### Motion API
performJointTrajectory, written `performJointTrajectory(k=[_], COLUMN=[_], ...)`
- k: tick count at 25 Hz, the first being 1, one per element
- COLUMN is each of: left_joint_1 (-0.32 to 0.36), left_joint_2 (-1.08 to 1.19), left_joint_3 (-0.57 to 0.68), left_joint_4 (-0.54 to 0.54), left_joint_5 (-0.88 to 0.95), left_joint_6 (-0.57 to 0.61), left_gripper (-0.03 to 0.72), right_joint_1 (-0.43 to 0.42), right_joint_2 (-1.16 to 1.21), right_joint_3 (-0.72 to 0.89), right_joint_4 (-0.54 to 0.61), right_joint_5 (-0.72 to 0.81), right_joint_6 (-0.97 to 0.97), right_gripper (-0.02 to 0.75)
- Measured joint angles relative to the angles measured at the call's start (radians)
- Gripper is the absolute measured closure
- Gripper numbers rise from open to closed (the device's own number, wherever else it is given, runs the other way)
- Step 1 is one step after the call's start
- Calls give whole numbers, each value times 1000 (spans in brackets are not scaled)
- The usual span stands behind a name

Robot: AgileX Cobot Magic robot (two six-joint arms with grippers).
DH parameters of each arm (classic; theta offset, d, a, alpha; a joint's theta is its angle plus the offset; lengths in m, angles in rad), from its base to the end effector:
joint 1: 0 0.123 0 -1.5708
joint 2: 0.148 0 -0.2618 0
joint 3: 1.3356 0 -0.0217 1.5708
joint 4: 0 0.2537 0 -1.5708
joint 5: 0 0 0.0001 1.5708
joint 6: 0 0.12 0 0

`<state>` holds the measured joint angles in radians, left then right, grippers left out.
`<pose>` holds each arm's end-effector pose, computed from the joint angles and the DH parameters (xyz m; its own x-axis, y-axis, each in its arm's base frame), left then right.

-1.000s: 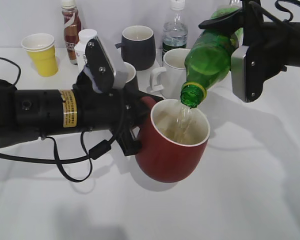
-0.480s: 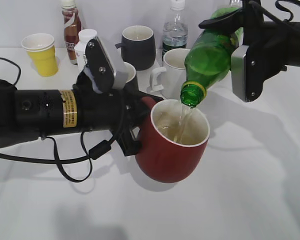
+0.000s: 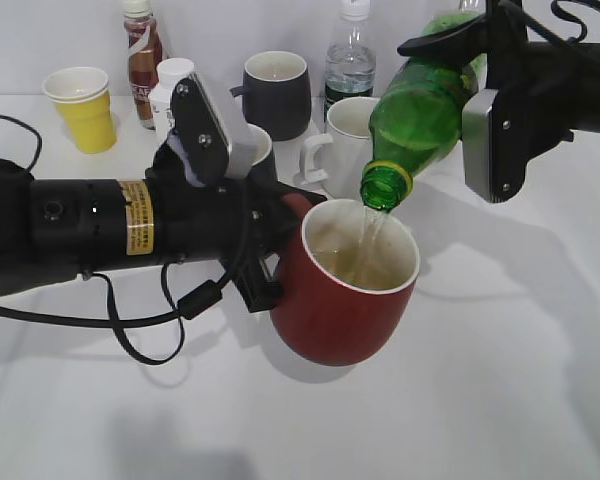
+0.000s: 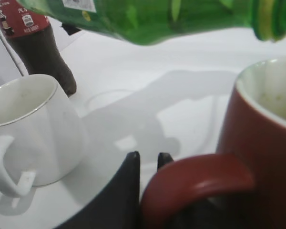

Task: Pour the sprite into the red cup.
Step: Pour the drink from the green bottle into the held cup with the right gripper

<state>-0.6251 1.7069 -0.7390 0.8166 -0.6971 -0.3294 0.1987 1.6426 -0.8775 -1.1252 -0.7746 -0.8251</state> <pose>0.2517 -0.2508 0.1550 0.0353 0.3534 -0.9348 0.9172 0.3600 0.1708 0.3358 0.1448 0.2106 0.7903 -0.6102 0.0559 -0.0874 -0.2026 -0.9754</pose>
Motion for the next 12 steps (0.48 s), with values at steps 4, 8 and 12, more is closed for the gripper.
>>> performJointTrajectory(k=[4, 8, 12], left_joint_1=[0, 0, 0], left_joint_2=[0, 0, 0], left_joint_3=[0, 0, 0], left_joint_4=[0, -13, -49], left_joint_5=[-3, -27, -39], left_joint_6=[0, 1, 1], left_gripper=[606, 606, 606], right_joint_1=[0, 0, 0], right_joint_2=[0, 0, 0], right_joint_3=[0, -1, -1], right_joint_4=[0, 0, 1], right_joint_5=[0, -1, 1], right_joint_6=[57, 133, 227], right_gripper=[324, 324, 324])
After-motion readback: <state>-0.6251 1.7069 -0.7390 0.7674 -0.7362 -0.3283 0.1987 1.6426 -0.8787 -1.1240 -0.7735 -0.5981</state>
